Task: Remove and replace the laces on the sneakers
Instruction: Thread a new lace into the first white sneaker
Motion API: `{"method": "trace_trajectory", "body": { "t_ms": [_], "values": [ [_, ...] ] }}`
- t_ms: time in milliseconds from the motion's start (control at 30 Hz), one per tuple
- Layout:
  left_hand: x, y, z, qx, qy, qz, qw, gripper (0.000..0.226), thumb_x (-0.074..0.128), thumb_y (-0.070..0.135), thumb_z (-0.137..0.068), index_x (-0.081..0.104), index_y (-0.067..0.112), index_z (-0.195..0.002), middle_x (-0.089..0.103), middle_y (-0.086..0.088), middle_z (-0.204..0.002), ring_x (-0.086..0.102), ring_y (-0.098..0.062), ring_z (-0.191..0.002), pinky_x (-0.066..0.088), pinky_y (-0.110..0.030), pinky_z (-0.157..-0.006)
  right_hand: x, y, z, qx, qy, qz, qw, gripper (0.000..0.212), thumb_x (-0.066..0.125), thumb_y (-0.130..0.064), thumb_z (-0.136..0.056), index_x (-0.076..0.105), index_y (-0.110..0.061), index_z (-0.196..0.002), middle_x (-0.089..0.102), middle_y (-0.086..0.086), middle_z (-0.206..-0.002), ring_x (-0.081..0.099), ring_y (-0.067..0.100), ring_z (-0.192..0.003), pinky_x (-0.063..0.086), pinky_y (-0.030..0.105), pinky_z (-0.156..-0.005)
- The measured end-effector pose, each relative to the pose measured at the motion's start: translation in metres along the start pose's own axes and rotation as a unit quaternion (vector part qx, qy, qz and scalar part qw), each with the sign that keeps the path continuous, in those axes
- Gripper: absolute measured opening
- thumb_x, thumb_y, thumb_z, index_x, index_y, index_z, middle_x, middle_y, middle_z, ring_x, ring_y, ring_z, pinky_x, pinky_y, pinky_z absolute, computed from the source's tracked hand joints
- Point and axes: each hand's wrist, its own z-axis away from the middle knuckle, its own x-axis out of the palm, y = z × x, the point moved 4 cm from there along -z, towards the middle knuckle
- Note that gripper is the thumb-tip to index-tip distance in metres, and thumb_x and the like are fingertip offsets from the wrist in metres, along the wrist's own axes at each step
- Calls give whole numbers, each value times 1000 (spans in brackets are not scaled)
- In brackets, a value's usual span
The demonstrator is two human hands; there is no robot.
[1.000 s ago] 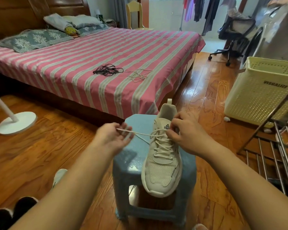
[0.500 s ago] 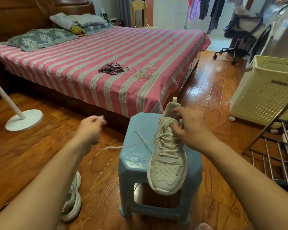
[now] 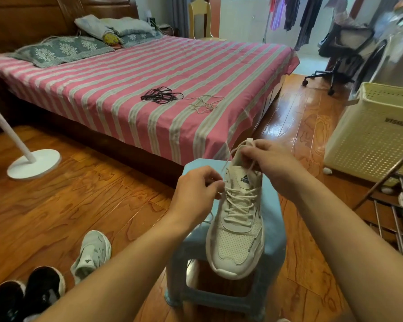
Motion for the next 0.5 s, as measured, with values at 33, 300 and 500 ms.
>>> {"method": "trace_trajectory", "body": {
  "t_ms": [33, 300, 500],
  "values": [
    [1, -1, -2, 0, 4, 0, 1000, 7, 75, 14, -91, 74, 18, -86, 74, 4, -72, 71, -6, -64, 59, -30, -64, 3, 2, 1, -11, -26, 32, 999, 13, 64, -16, -96, 74, -8, -91, 72, 16, -88, 65, 20, -78, 53, 35, -75],
    [4, -10, -15, -16, 22, 6, 1000, 15, 82, 18, -86, 76, 21, -72, 65, 14, -56, 60, -3, -55, 59, -33, -67, 15, 2, 9, -149, -62, 384, 909, 10, 73, -17, -86, 81, -23, -85, 68, -16, -98, 52, -4, -96, 33, 1, -73],
    [8, -11, -15, -49, 9, 67, 996, 15, 79, 15, -89, 76, 17, -74, 68, 4, -60, 61, -6, -55, 58, -33, -64, 15, 5, 7, -142, -51, 368, 917, 7, 76, -19, -85, 81, -23, -87, 67, -17, -99, 51, -6, -92, 33, 1, -71]
  ]
}}
